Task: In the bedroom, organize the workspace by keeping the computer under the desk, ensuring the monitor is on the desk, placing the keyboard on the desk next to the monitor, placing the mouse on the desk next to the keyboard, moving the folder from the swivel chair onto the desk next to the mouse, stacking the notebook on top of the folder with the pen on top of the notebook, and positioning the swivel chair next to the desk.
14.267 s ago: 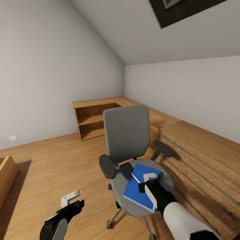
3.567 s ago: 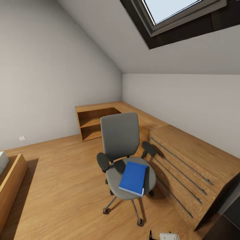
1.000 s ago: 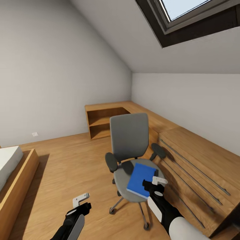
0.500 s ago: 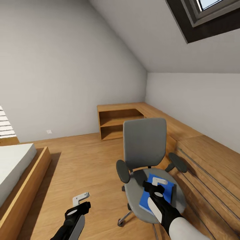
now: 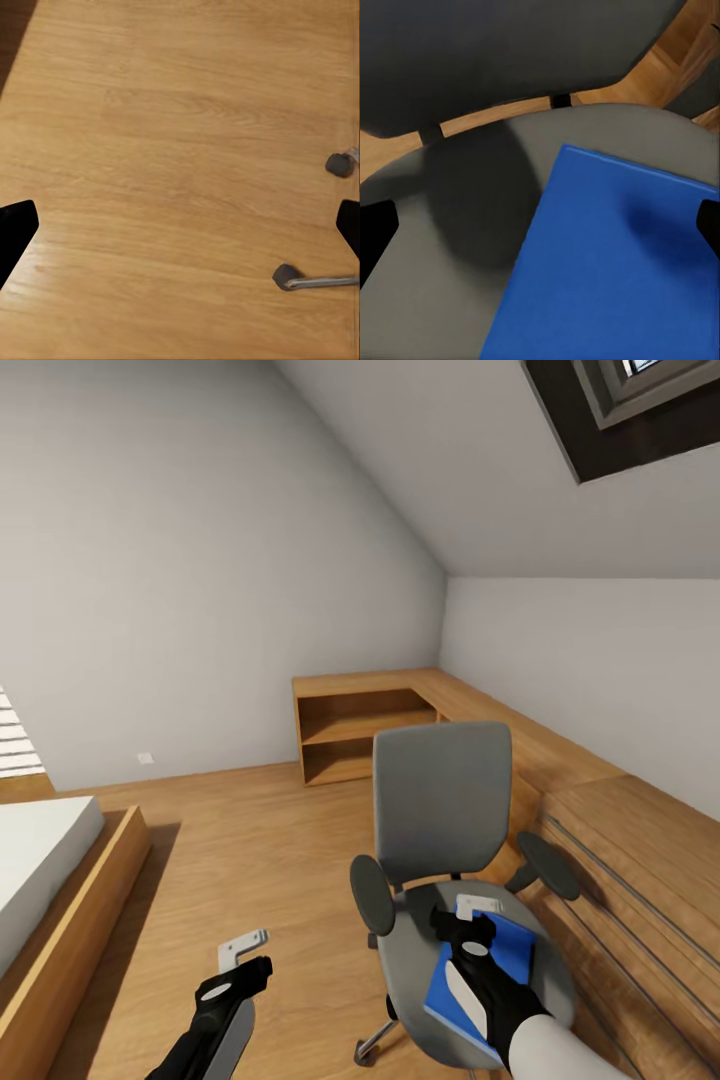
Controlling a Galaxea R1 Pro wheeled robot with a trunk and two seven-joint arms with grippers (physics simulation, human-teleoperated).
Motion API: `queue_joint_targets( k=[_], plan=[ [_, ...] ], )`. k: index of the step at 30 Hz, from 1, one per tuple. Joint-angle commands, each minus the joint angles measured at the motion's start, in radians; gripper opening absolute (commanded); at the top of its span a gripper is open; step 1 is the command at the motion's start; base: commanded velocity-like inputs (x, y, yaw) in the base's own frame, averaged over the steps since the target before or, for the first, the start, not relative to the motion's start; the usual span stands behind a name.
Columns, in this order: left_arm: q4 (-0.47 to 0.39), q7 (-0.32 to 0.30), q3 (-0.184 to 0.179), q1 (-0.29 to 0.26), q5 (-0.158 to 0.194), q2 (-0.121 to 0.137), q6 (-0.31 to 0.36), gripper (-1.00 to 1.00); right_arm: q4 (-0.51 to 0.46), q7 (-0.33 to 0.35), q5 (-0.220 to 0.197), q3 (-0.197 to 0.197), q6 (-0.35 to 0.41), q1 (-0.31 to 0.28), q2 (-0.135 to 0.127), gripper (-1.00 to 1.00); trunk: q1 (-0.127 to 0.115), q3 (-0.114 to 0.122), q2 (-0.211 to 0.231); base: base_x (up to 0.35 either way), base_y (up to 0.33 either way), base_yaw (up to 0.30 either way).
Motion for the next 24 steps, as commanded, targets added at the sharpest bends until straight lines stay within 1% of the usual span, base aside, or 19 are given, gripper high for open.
queue_joint_targets(
  k=[1,2,7,9,10,12,15,20,24],
  plan=[
    [-0.004,0.009,-0.002,-0.001,0.008,0.001,0.002,1.0,0.001,-0.007,-0.007,0.009,-0.002,-0.001,-0.001,1.0,0.004,-0.004,-0.008,0.002,0.0,0.0],
    [-0.005,0.009,-0.002,-0.001,0.008,0.001,0.002,1.0,0.001,-0.008,-0.005,0.01,-0.002,-0.001,-0.001,1.0,0.008,-0.007,-0.015,0.001,0.0,0.0],
    [-0.007,0.011,-0.002,-0.001,0.007,0.002,0.003,1.0,-0.001,-0.02,0.049,0.013,0.015,-0.003,0.0,1.0,0.027,-0.023,-0.05,0.0,0.0,0.0],
    [-0.008,0.011,-0.002,-0.001,0.007,0.002,0.003,1.0,-0.001,-0.029,0.068,0.014,0.049,-0.006,0.001,1.0,0.035,-0.029,-0.064,0.0,0.0,0.0],
    [-0.014,0.011,-0.002,-0.001,0.007,0.002,0.003,1.0,-0.003,-0.039,0.078,0.012,0.118,-0.016,0.0,1.0,0.038,-0.032,-0.071,0.0,0.0,0.0],
    [-0.019,0.012,-0.002,-0.001,0.007,0.002,0.003,1.0,-0.004,-0.044,0.082,0.01,0.164,-0.024,-0.001,1.0,0.046,-0.039,-0.085,0.0,0.0,0.0],
    [-0.023,0.012,-0.002,-0.001,0.007,0.002,0.004,1.0,-0.002,-0.048,0.082,0.008,0.198,-0.031,0.0,1.0,0.058,-0.048,-0.106,0.0,0.0,0.0],
    [-0.023,0.012,-0.002,-0.001,0.007,0.003,0.004,1.0,0.0,-0.047,0.079,0.009,0.194,-0.031,0.004,1.0,0.077,-0.064,-0.141,0.0,0.0,0.0],
    [-0.024,0.013,-0.002,-0.001,0.007,0.003,0.004,1.0,0.001,-0.048,0.079,0.009,0.166,-0.031,0.004,1.0,0.092,-0.076,-0.169,0.0,0.0,0.0]
  ],
)
